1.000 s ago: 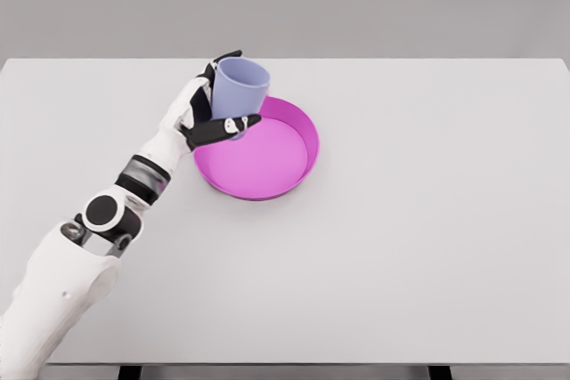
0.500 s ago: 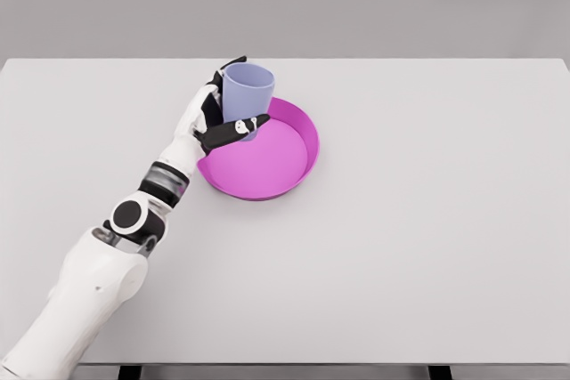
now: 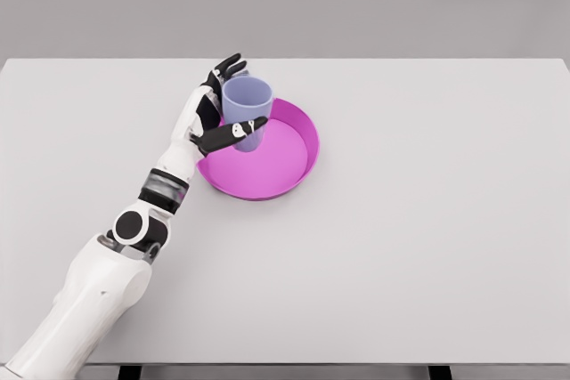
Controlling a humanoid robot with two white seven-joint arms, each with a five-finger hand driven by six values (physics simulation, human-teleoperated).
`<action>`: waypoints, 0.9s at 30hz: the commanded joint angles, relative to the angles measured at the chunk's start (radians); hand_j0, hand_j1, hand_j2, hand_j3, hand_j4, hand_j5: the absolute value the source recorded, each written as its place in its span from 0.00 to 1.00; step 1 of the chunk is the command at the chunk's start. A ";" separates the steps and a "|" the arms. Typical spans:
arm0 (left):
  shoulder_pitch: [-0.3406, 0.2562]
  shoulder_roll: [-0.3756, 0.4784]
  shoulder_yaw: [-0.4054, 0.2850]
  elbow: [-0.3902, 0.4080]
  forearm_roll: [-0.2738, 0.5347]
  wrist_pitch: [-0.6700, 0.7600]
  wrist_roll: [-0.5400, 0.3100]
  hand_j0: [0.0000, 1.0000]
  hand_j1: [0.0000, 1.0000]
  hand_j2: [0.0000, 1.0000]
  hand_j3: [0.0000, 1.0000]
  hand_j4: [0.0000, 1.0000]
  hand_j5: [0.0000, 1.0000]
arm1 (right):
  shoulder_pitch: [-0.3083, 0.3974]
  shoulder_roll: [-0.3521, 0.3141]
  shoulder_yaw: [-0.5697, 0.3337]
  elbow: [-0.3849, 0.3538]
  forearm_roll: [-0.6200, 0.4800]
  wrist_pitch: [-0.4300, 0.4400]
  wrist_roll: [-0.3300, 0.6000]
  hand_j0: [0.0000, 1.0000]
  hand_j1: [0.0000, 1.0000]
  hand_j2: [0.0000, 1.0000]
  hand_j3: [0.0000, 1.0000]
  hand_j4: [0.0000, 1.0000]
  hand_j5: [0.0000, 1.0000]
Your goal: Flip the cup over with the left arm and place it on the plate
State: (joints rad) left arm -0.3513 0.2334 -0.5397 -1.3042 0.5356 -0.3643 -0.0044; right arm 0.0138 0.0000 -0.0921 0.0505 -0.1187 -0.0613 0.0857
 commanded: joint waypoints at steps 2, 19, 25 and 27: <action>0.000 0.001 0.000 0.000 0.001 -0.002 0.000 1.00 1.00 1.00 1.00 1.00 1.00 | 0.000 0.000 0.000 0.000 0.001 0.000 0.000 1.00 1.00 1.00 1.00 1.00 1.00; -0.008 0.155 0.009 -0.086 -0.016 -0.005 0.001 1.00 1.00 1.00 1.00 1.00 1.00 | 0.000 0.000 0.000 0.000 0.001 0.000 0.000 1.00 1.00 1.00 1.00 1.00 1.00; -0.005 0.478 0.009 -0.161 -0.253 -0.005 0.007 1.00 1.00 1.00 1.00 1.00 1.00 | 0.000 0.000 0.000 0.000 -0.001 0.000 0.000 1.00 1.00 1.00 1.00 1.00 1.00; -0.002 0.569 0.009 -0.210 -0.255 -0.004 0.009 1.00 1.00 1.00 1.00 1.00 1.00 | 0.000 0.000 0.000 0.000 0.001 0.000 0.000 1.00 1.00 1.00 1.00 1.00 1.00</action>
State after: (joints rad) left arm -0.3528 0.7036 -0.5312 -1.4740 0.3158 -0.3690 0.0023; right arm 0.0138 0.0000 -0.0921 0.0505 -0.1187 -0.0613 0.0857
